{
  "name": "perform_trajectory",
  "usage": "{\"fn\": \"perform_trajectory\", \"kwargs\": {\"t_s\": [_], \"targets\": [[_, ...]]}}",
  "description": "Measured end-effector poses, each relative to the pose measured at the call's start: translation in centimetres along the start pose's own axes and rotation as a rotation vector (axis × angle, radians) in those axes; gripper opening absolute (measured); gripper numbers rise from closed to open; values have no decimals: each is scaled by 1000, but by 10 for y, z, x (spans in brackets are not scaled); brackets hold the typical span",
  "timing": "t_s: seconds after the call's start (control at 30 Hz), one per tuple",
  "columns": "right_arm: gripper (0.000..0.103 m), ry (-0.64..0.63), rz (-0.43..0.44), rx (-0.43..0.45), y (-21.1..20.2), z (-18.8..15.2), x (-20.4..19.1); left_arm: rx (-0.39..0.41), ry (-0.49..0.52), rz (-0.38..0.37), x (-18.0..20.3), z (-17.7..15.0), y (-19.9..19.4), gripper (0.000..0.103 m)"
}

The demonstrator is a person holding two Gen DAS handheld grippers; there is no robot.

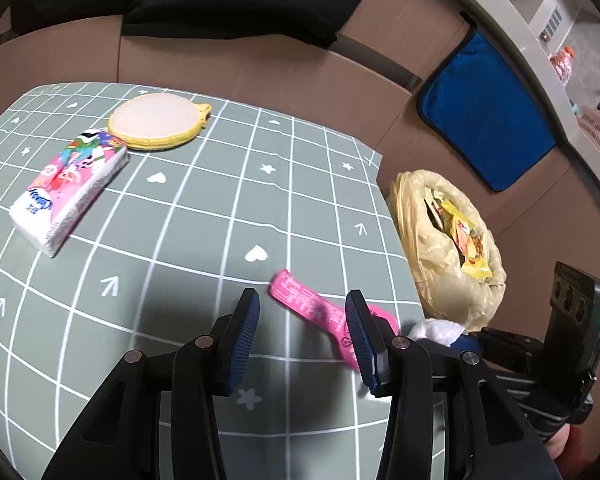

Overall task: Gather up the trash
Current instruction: 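Carry the tissue and pink strip over the yellow bin with both grippers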

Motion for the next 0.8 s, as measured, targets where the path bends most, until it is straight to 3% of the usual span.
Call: {"fn": "perform_trajectory", "kwargs": {"t_s": [0.3,0.5,0.6,0.8], "targets": [[22,16,-21,52,-17,2,7,-50,115,115,13,-6,35,46],[22,98,-79,198,-65,9,37,-42,114,113,11,-5,34,46],[22,125,-85,228,-77,12,48,-33,65,115,8,-6,25,46],[21,167,-82,268,-88,15,70,-36,-66,-15,26,-18,6,46]]}}
Point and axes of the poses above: each gripper's, at about its wrist camera, not at the fingertips, and y roughly the way its jaws point, x to its right, z to its top, the point moved 9 cm from there along y, roughly the way its jaws point, and after that the axes turned 11 degrees about -x, right-handed, at the moved point
